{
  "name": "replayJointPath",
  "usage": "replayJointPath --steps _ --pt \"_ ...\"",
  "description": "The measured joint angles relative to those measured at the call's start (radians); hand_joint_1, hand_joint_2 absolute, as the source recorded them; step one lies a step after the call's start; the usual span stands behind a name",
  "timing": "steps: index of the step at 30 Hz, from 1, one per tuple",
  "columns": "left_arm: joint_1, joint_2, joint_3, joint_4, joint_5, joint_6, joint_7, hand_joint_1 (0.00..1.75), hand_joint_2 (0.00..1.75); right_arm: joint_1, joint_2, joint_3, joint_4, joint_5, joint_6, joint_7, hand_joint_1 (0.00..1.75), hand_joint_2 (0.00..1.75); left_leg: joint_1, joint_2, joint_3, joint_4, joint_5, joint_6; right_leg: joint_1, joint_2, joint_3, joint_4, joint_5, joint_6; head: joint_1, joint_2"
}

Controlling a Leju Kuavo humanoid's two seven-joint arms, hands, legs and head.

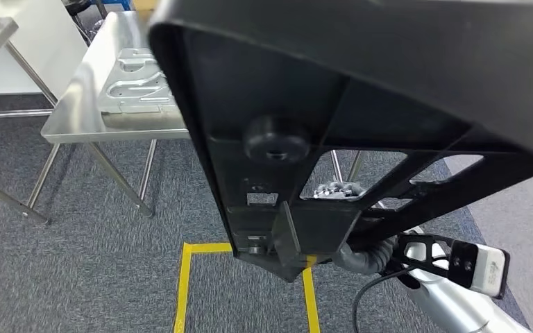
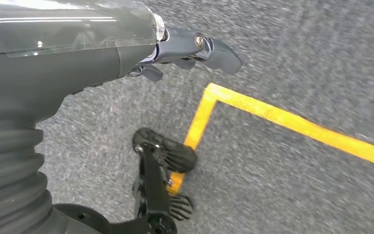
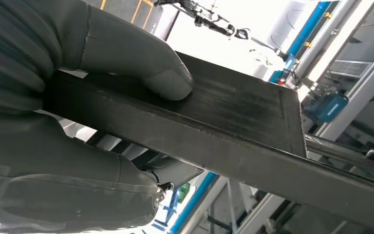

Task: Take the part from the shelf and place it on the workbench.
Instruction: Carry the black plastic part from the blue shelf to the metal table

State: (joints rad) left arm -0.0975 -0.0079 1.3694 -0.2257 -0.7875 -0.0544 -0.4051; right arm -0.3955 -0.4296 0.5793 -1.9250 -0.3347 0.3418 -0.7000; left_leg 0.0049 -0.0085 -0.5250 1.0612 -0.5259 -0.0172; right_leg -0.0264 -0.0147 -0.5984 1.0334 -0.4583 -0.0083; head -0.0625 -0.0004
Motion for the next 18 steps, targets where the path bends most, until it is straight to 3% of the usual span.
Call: replayJointPath --steps 4,5,6,8,10,12,15,16,18 --pt "0.003 -0.002 0.0 0.0 0.004 0.014 -0.001 0.0 1.75 0.098 0.0 -0.077 -0.029 0.034 0.092 -0.001 1.75 1.75 0.003 0.002 -0.141 0.218 -0.08 -0.012 0.006 -0.003 0.028 -0.002 -0.026 -0.012 0.0 0.0" --pt "0.007 -0.003 0.001 0.0 0.008 0.018 -0.003 0.0 1.75 0.126 0.0 -0.093 -0.033 0.046 0.117 -0.001 1.75 1.75 0.003 0.002 -0.162 0.228 -0.076 -0.011 0.007 -0.002 0.037 -0.002 -0.034 -0.013 0.0 0.0" --pt "0.01 -0.005 0.001 0.0 0.011 0.021 -0.006 0.0 1.75 0.151 0.0 -0.107 -0.035 0.059 0.141 -0.001 1.75 1.75 0.002 0.002 -0.163 0.199 -0.049 -0.006 0.009 -0.001 0.048 -0.002 -0.043 -0.012 0.0 0.0" --pt "0.014 -0.008 0.002 0.0 0.02 0.025 -0.012 0.0 1.75 0.187 0.0 -0.129 -0.035 0.08 0.176 -0.001 1.75 1.75 -0.003 0.0 -0.135 0.076 0.045 0.01 0.01 0.0 0.07 -0.004 -0.06 -0.011 0.0 0.0" --pt "0.016 -0.01 0.005 0.0 0.024 0.029 -0.015 0.0 1.75 0.208 0.0 -0.143 -0.032 0.09 0.19 -0.001 1.75 1.75 -0.014 -0.001 -0.112 -0.014 0.095 0.027 0.008 0.005 0.081 -0.01 -0.069 -0.003 0.0 0.0" --pt "0.019 -0.01 0.008 -0.001 0.026 0.031 -0.016 0.0 1.75 0.223 0.0 -0.152 -0.028 0.094 0.192 0.0 1.75 1.75 -0.022 -0.002 -0.103 -0.044 0.098 0.041 0.005 0.01 0.09 -0.012 -0.063 0.012 0.0 0.0" --pt "0.02 -0.013 0.009 -0.001 0.03 0.031 -0.016 0.0 1.75 0.238 0.003 -0.163 -0.024 0.102 0.19 -0.001 1.75 1.75 -0.016 -0.004 -0.052 -0.083 0.109 0.055 0.003 0.012 0.095 0.017 -0.064 0.025 0.0 0.0" --pt "0.019 -0.014 0.01 -0.001 0.031 0.031 -0.016 0.0 1.75 0.24 0.005 -0.166 -0.022 0.104 0.188 -0.001 1.75 1.75 -0.014 -0.005 -0.038 -0.092 0.108 0.057 0.002 0.012 0.075 0.055 -0.08 0.027 0.0 0.0" --pt "0.017 -0.017 0.01 -0.001 0.033 0.029 -0.016 0.0 1.75 0.247 0.008 -0.171 -0.016 0.109 0.186 -0.001 1.75 1.75 -0.014 -0.006 -0.025 -0.095 0.099 0.06 0.0 0.013 0.002 0.164 -0.129 0.032 0.0 0.0"
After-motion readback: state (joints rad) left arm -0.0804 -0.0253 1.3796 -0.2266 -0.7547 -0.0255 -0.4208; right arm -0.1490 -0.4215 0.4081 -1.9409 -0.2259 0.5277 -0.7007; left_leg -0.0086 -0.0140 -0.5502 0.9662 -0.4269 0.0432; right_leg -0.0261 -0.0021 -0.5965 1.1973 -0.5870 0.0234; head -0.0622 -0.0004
